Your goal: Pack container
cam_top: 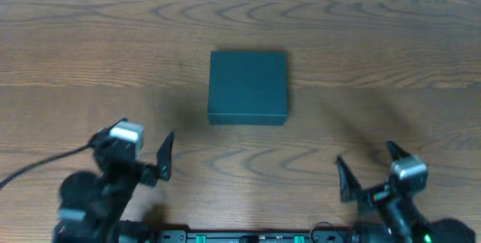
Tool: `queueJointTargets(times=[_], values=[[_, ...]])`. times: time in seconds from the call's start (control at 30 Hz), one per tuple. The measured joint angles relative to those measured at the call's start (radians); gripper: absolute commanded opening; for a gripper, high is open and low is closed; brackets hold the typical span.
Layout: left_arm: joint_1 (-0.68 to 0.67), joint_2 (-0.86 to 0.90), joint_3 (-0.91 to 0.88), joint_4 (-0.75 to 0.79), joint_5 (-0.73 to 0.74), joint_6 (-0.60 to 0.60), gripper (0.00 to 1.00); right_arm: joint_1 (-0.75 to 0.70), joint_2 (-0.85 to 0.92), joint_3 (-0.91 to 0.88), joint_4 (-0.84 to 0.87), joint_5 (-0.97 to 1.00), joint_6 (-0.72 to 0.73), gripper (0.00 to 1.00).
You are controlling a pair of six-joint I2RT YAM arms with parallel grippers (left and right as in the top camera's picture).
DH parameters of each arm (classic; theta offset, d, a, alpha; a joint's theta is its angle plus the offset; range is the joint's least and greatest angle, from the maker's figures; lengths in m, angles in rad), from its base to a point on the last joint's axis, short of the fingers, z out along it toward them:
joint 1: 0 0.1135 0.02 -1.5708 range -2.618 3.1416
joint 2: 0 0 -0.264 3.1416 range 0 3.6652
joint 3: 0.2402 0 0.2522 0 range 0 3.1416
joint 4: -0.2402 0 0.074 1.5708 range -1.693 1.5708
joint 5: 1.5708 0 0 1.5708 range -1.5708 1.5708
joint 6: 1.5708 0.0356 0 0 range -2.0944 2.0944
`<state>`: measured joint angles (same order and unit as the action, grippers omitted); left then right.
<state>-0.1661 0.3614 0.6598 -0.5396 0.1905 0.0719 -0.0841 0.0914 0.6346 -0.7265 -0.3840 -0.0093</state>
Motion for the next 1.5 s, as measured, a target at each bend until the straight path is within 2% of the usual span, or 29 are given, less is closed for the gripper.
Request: queueJointTargets(times=[0.2,0.37,0.6,0.7,0.87,1.17,1.3,1.5], values=[[0.000,0.049,-0.218,0.275,-0.014,-0.039,0.95,0.000,0.000,-0.243,0.208,0.072,0.053,0.99],[0.000,0.060,-0.336,0.382,-0.054,-0.077,0.96,0.000,0.000,-0.415,0.274,0.091,0.066,0.99],[0.000,0.069,-0.474,0.505,-0.124,-0.122,0.95,0.000,0.000,-0.489,0.441,0.101,0.124,0.99],[0.000,0.069,-0.534,0.545,-0.146,-0.142,0.95,0.000,0.000,-0.505,0.430,0.121,0.140,0.97],[0.000,0.070,-0.611,0.549,-0.182,-0.216,0.95,0.000,0.007,-0.525,0.417,0.134,0.157,0.99],[0.001,0.070,-0.640,0.539,-0.402,-0.516,0.95,0.000,0.070,-0.525,0.418,0.140,0.221,0.99],[0.001,0.070,-0.639,0.537,-0.478,-0.540,0.95,0.000,0.088,-0.525,0.418,0.147,0.221,0.99],[0.001,0.070,-0.638,0.537,-0.512,-0.547,0.95,0.000,0.090,-0.525,0.418,0.150,0.221,0.99]])
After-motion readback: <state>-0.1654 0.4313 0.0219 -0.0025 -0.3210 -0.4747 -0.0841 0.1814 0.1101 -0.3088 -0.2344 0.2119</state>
